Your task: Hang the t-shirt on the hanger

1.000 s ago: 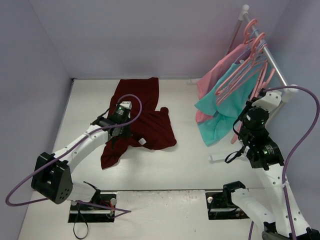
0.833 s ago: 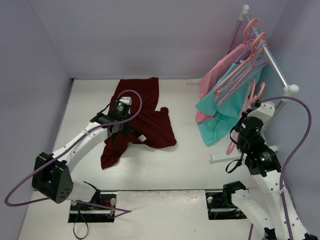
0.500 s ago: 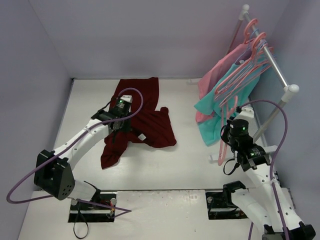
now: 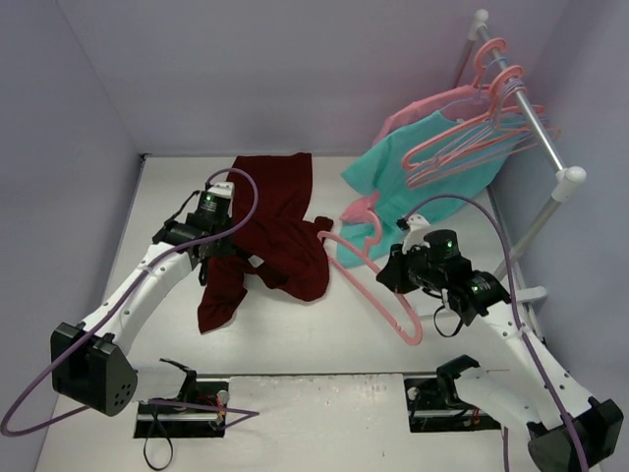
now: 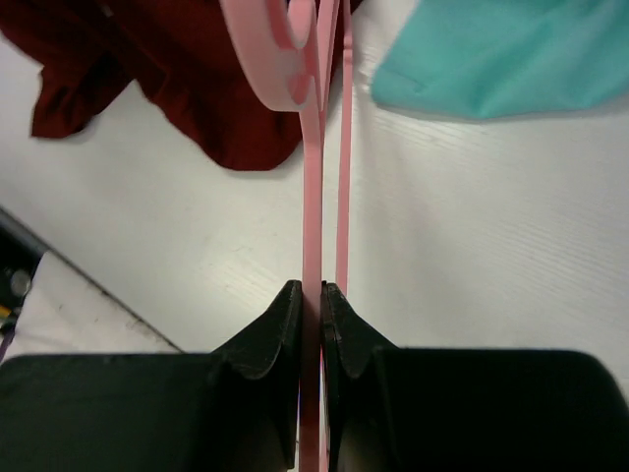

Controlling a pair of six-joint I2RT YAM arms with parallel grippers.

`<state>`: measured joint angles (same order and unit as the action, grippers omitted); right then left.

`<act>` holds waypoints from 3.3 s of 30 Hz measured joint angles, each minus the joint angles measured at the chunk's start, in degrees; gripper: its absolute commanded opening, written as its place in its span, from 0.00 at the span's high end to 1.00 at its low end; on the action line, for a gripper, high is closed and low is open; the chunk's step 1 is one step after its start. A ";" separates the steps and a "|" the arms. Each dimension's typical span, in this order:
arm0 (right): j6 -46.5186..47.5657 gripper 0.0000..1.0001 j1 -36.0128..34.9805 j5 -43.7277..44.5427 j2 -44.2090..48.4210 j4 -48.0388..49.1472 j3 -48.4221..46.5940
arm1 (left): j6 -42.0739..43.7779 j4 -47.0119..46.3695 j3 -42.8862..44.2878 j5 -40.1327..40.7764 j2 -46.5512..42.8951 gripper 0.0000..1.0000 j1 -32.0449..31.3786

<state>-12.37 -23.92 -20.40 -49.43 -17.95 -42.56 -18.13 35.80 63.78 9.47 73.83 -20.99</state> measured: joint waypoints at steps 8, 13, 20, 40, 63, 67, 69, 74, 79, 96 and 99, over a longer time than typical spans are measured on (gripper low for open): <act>6.85 1.00 -3.17 -10.32 -2.97 -0.70 -8.85 | 5.27 0.03 0.24 -1.15 -1.16 1.00 3.66; 10.62 1.00 -3.17 -15.03 -3.49 -0.27 -14.41 | 7.96 1.41 4.41 -3.04 0.42 1.00 5.11; 14.61 1.00 -3.97 -19.34 -6.89 -0.32 -17.29 | 9.57 4.22 13.10 -6.08 4.10 1.00 5.64; 19.90 1.00 -8.40 -20.85 -14.49 0.27 -25.45 | 13.79 15.47 25.05 -10.75 9.11 1.00 5.08; 24.83 1.00 -8.41 -17.40 -16.49 0.53 -28.23 | 26.58 16.36 23.77 -16.77 4.48 1.00 4.87; 25.83 1.00 -8.41 -16.81 -15.81 0.96 -29.67 | 26.93 16.65 23.63 -14.68 4.50 1.00 4.87; 26.13 1.00 -8.41 -16.88 -15.58 1.05 -29.69 | 26.93 16.71 23.63 -14.51 4.50 1.00 4.87; 26.17 1.00 -8.41 -17.83 -16.21 1.01 -29.64 | 26.93 16.78 24.06 -14.28 4.50 1.00 4.87; 26.15 1.00 -8.44 -18.58 -16.44 1.02 -29.60 | 26.89 17.17 27.35 -12.54 5.54 1.00 4.83; 26.15 1.00 -8.44 -17.90 -15.21 1.03 -29.50 | 25.07 18.61 29.69 -8.40 13.63 1.00 4.83; 26.15 1.00 -8.44 -17.96 -15.25 1.06 -29.23 | 24.79 18.76 30.65 -9.61 13.57 1.00 4.80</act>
<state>13.78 -32.36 -38.35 -64.67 -16.90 -71.79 6.66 54.55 94.43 -0.14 87.39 -16.19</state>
